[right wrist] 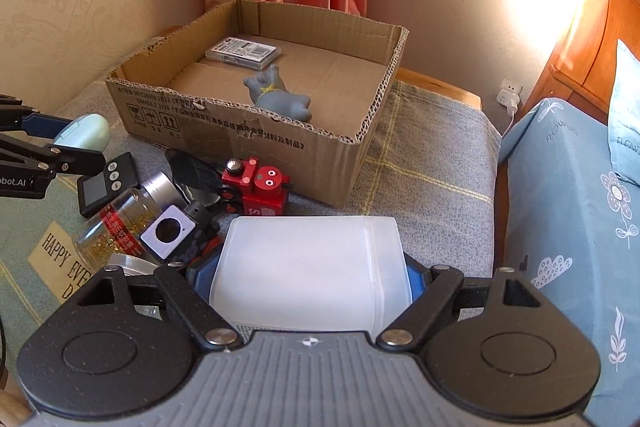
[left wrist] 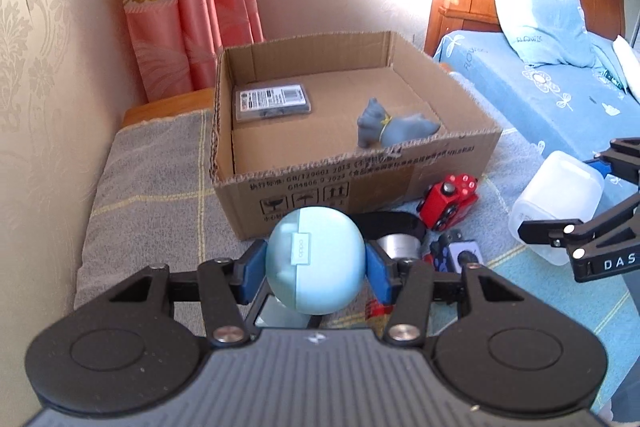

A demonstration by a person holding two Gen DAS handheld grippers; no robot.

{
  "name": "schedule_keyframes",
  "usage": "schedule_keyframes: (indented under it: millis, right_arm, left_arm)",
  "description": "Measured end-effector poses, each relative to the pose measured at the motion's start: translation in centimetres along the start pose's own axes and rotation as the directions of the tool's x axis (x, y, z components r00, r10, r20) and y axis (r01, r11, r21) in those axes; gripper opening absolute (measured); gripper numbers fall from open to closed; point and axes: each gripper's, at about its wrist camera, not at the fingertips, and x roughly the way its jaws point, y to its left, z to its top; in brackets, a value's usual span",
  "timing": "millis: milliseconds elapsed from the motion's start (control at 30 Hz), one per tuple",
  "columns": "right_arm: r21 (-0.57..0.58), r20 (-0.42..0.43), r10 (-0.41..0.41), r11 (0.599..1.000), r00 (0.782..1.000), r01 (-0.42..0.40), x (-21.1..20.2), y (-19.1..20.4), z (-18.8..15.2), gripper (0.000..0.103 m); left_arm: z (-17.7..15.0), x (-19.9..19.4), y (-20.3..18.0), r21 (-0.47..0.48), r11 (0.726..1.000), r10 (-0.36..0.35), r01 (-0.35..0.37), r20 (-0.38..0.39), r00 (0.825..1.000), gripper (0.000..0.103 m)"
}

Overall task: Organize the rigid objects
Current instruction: 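Lower blue case into the box and open left tool while right tool lifts white container, then lower the white plastic container into the box and open the right tool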

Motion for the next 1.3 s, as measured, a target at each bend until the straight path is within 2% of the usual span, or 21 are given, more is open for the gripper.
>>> schedule_keyframes:
  millis: [200,333,467,667,900,967,1000,1033,1100,1300]
  right_arm:
    - [-0.021,0.053,-0.001,1.0,0.999,0.002,-1.4,-0.4,1.5,0.087]
    - [-0.015,0.082,0.002,1.0,0.997,0.0,-1.9,-0.8,2.5,0.087]
    - [-0.008,0.093,0.004,1.0,0.996,-0.003,-1.9,-0.9,3.2,0.087]
    - [-0.003,0.094,-0.004,1.0,0.996,0.004,-2.0,-1.0,3.3,0.087]
    - [0.009,0.103,-0.016,1.0,0.995,0.015,-2.4,-1.2,3.5,0.087]
    - [0.01,0.105,-0.017,1.0,0.994,0.016,-2.4,-1.1,3.6,0.087]
    - [0.01,0.106,-0.017,1.0,0.994,0.016,-2.4,-1.1,3.7,0.087]
    - [0.011,0.106,-0.017,1.0,0.994,0.016,-2.4,-1.0,3.7,0.087]
    - [0.011,0.108,-0.015,1.0,0.994,0.014,-2.4,-1.0,3.9,0.087]
    - [0.031,0.107,0.008,0.999,0.994,-0.011,-1.7,-1.1,5.2,0.087]
  left_arm:
    - [3.7,-0.6,0.0,0.032,0.999,0.01,-0.013,0.078,0.997,0.052]
    - [6.4,1.0,0.4,0.034,0.999,0.027,-0.031,0.103,0.994,0.052]
    - [7.8,4.2,0.8,0.035,0.999,0.018,-0.02,0.047,0.999,0.052]
    - [7.6,8.0,0.7,0.048,0.998,0.031,-0.03,-0.021,0.999,0.052]
    - [7.7,9.8,0.6,0.04,0.999,0.031,-0.03,-0.044,0.999,0.053]
    - [8.0,9.6,0.8,0.019,0.999,0.038,-0.037,-0.021,0.999,0.065]
    - [8.2,9.4,1.0,0.0,0.999,0.039,-0.039,-0.017,0.999,0.086]
    - [8.3,9.0,1.3,-0.023,0.999,0.041,-0.041,-0.003,0.999,0.101]
    - [8.2,7.8,1.7,-0.051,0.997,0.052,-0.051,0.037,0.998,0.101]
    - [7.0,4.0,2.2,-0.047,0.992,0.117,-0.114,0.061,0.991,0.101]
